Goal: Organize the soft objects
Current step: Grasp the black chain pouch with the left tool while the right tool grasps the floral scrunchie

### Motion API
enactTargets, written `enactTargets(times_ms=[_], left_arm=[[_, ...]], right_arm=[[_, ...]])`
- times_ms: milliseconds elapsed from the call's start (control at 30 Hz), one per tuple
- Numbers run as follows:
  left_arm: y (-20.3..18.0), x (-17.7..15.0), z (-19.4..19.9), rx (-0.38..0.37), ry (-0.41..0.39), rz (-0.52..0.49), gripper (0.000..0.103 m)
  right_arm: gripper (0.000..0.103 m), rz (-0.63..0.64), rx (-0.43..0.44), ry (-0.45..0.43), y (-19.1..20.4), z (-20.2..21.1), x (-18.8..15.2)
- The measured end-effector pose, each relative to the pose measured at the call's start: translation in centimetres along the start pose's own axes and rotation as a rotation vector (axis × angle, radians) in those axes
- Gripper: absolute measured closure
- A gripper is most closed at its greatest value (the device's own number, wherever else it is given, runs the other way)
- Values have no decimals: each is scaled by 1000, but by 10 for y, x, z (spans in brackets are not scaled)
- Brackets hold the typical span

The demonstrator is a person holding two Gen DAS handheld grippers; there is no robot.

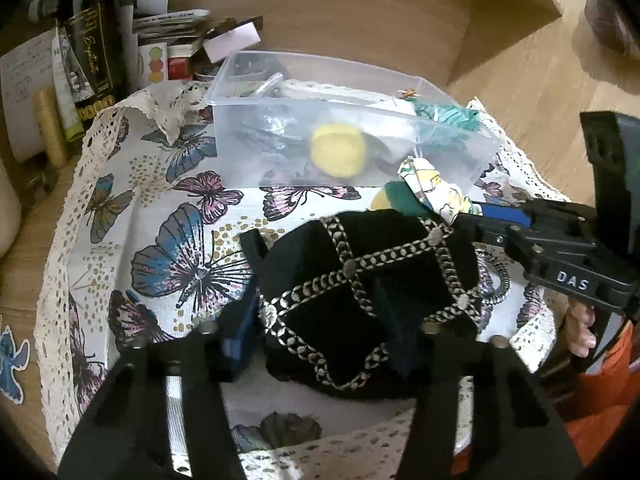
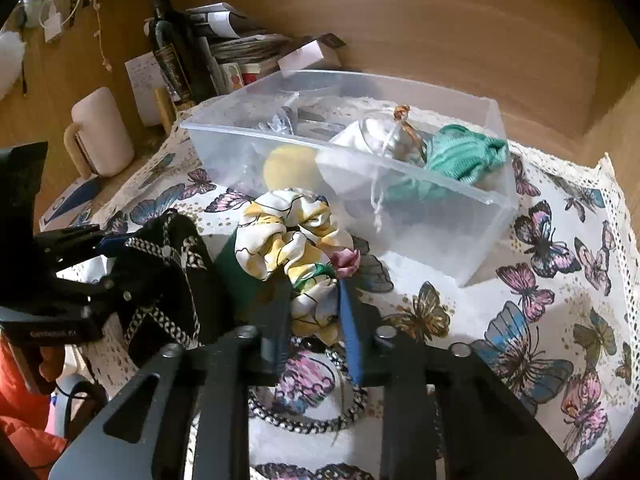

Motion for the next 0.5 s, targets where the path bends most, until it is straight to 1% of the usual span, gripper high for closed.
enactTargets(times_ms=[67, 133, 167, 267, 467, 500], left_arm=[[-1, 0, 4, -34, 1, 18, 74], [-1, 1, 7, -75, 7, 38, 78], [0, 4, 10, -73, -3, 44, 80], [2, 17, 23, -43, -57, 30, 84], [4, 42, 57, 40, -178, -13, 85], [6, 47, 62, 44, -193, -13, 85]], right_arm=[[90, 1, -18, -11, -3, 4, -2], [91, 2, -33, -33, -5, 12, -1], [91, 3, -41, -47, -6, 17, 1], [91, 7, -62, -101, -8, 33, 11], [91, 18, -87, -208, -10, 70, 31], [91, 20, -89, -227, -10, 76, 34]])
Point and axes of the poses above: each gripper's, at about its wrist camera, not at the fingertips, and z roughly against the way its jaws point, y to its left, x to its top, the point moved 10 cm from there along -z, roughly the way its jaws point, and after that the axes turned 6 degrees about x, right-handed, at the moved point
